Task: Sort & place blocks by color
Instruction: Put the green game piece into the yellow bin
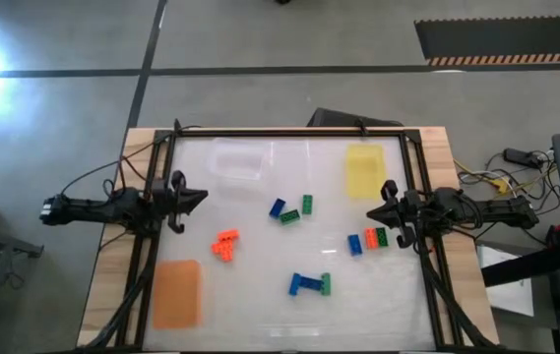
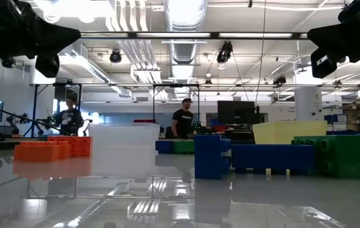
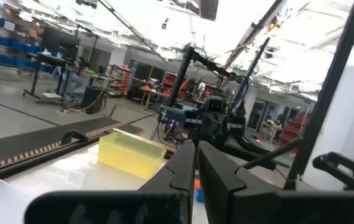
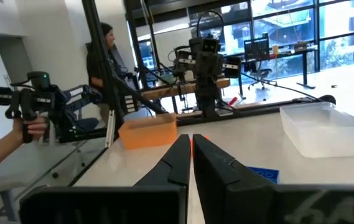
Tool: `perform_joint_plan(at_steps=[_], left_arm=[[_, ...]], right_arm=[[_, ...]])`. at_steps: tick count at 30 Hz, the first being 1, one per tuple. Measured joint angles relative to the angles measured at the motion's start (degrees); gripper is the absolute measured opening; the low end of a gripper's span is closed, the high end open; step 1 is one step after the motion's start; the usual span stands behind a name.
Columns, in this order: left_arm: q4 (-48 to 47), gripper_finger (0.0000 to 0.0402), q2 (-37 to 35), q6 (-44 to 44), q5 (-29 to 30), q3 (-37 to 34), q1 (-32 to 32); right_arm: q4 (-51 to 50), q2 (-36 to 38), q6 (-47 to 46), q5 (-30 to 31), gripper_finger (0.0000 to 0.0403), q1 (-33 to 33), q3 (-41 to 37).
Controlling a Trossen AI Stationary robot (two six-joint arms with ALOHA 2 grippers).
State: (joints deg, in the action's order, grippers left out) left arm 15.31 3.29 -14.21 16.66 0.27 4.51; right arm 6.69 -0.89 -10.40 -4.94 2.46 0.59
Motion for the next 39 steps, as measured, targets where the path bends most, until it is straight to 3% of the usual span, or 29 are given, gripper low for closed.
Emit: perform_joint_plan(at_steps=[4, 7, 13, 22, 35, 39], left_arm=[[1.6, 0.0004, 0.0, 0.8, 1.1, 0.0, 0.0], [3.4, 0.0004, 0.0, 7.3, 1.7, 0.0, 0.0], [3.6, 0.0004, 0.1, 19.1, 1.8, 0.0, 0.0], [3.2, 0.0004, 3.2, 19.1, 1.8, 0.0, 0.0], [5.3, 0.0004, 6.4, 19.0, 1.8, 0.0, 0.0], [5.2, 0.0004, 6.5, 17.9, 1.8, 0.0, 0.0]], right_arm=[[1.8, 0.0, -0.1, 4.0, 0.0009, 0.0, 0.0], [5.0, 0.0, 0.0, 7.1, 0.0009, 0.0, 0.0], [14.1, -0.3, 2.6, 7.0, 0.0009, 0.0, 0.0], [25.5, -5.5, 7.9, 6.0, 0.0009, 0.0, 0.0], [43.8, -21.5, 6.9, 6.8, 0.0009, 0.0, 0.0], [45.1, -25.0, 3.2, 12.3, 0.0009, 0.0, 0.1]])
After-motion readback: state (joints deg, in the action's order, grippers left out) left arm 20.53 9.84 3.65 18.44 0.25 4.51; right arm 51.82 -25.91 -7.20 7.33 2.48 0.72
